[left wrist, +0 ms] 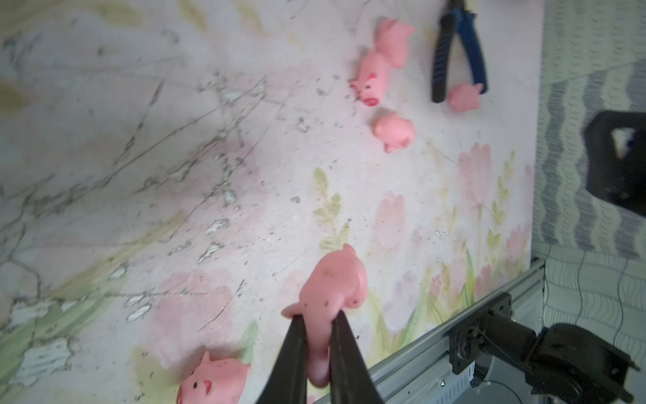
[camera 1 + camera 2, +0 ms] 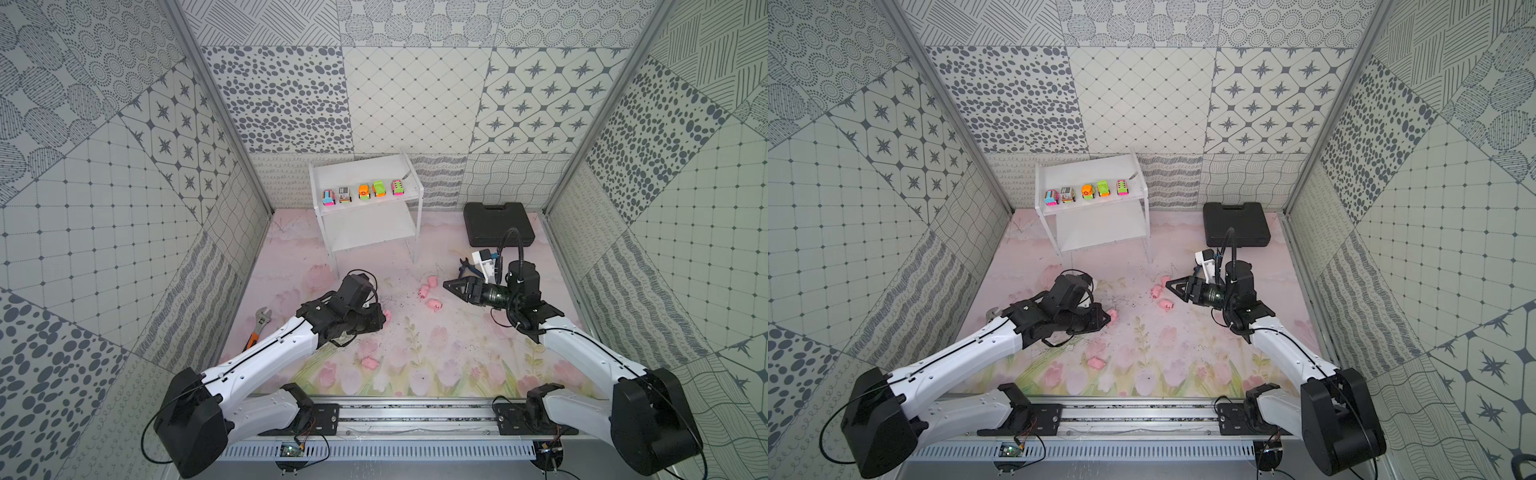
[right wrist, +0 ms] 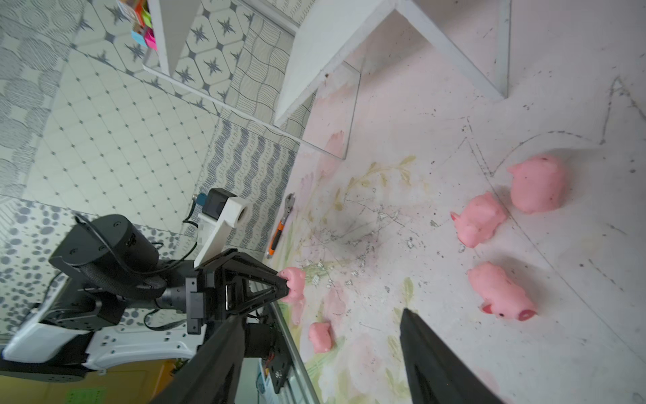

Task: Organize plastic toys on shelves
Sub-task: Pick up the plastic toy at the center of the board.

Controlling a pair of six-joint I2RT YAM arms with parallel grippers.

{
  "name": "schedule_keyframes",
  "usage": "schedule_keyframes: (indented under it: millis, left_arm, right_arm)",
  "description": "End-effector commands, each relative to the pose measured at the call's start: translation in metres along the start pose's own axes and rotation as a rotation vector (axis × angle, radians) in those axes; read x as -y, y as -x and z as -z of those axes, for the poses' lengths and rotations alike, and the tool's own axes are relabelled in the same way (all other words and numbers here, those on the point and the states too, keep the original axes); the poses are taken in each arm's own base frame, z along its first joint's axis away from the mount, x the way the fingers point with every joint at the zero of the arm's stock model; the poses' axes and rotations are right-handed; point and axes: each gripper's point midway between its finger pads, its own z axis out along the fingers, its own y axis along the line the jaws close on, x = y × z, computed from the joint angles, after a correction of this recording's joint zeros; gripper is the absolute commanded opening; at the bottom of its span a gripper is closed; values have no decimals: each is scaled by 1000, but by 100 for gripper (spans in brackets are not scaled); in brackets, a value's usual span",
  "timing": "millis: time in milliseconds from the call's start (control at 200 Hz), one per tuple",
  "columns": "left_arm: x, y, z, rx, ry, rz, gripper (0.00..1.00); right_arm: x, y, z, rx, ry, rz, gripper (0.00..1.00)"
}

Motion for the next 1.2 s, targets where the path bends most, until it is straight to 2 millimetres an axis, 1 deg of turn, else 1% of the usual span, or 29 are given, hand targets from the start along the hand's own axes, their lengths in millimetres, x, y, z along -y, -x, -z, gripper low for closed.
schedule_keyframes:
  millis: [0,100,175,260,315,400,460,580,675,790,951,1066,1091,1176,1196]
  left_arm:
    - [72,41,28,206,-173,-691,12]
    - [95,43,36,270,-246,-1003,13]
    - [111,45,43,331,-289,-1218,13]
    - [127,48,48,396,-331,-1378,13]
    - [135,51,49,410,-348,-1436,11]
    - [142,56,48,394,-362,-1469,11]
    - [147,57,48,390,-374,-1484,11]
    - [154,61,50,420,-389,-1509,11]
    - [154,61,49,418,-394,-1515,11]
    - [153,57,47,399,-407,-1511,11]
    - [147,57,44,391,-383,-1508,11]
    - [144,58,43,390,-360,-1504,12]
    - [143,59,42,389,-351,-1502,12]
    - [139,59,40,383,-334,-1494,15]
    - [138,59,40,382,-332,-1491,17]
  right_arm:
    - [-53,28,2,10,191,-48,75]
    - [-65,24,-1,-55,246,-99,74]
    - [-73,12,-4,-114,257,-90,74]
    - [-83,-5,-9,-186,264,-73,74]
    - [-89,-13,-12,-213,278,-67,73]
    - [-95,-18,-14,-225,286,-59,72]
    - [-95,-19,-14,-223,278,-59,68]
    - [-95,-21,-14,-232,275,-65,65]
    - [-99,-21,-14,-238,287,-55,62]
    - [-107,-20,-15,-239,309,-33,61]
    - [-107,-25,-22,-265,313,-46,45]
    - [-106,-26,-24,-273,314,-55,38]
    - [-106,-26,-24,-274,314,-56,35]
    - [-106,-26,-24,-272,312,-56,26]
    - [-107,-25,-24,-271,313,-53,25]
